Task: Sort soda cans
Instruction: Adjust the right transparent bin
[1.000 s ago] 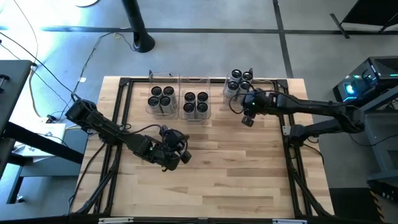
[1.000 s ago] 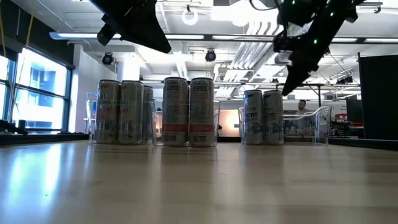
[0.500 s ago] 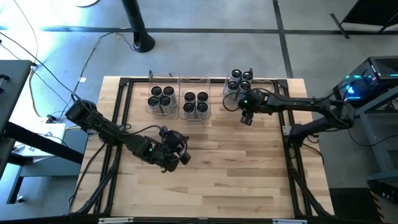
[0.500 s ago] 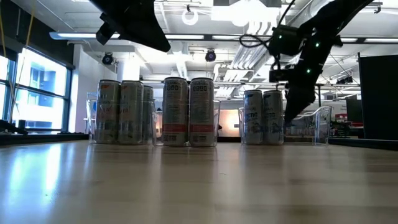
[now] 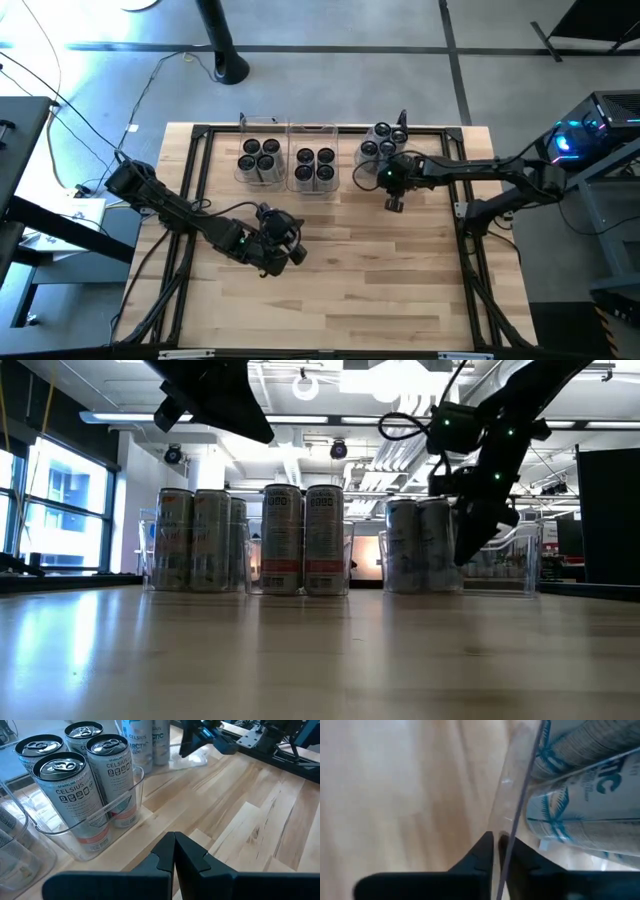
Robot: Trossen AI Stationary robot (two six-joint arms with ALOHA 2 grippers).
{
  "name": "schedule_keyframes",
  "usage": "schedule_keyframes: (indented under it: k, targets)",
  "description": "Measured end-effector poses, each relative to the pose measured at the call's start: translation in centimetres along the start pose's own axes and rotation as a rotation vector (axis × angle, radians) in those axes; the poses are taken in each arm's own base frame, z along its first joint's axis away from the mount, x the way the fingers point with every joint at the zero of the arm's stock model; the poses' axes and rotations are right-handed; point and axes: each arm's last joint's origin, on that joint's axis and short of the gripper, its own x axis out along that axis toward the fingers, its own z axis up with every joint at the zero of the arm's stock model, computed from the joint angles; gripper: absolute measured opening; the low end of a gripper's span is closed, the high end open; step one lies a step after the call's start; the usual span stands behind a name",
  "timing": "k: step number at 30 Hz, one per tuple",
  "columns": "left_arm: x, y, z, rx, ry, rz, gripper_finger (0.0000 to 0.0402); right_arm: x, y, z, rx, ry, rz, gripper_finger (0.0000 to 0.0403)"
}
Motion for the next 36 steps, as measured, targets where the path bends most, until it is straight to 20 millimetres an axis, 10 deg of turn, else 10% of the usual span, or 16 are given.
schedule_keyframes:
  k: [22,36]
  targets:
    - [0.0,0.0,0.0,-0.008,-0.002,-0.004,0.0000,-2.0,8.4,-0.1,-0.274,-0.024,0.246,0.0006]
    - [0.0,-0.1,0.0,-0.008,0.000,-0.006,0.0000,-3.7,10.3,-0.7,-0.337,0.068,0.279,0.0090]
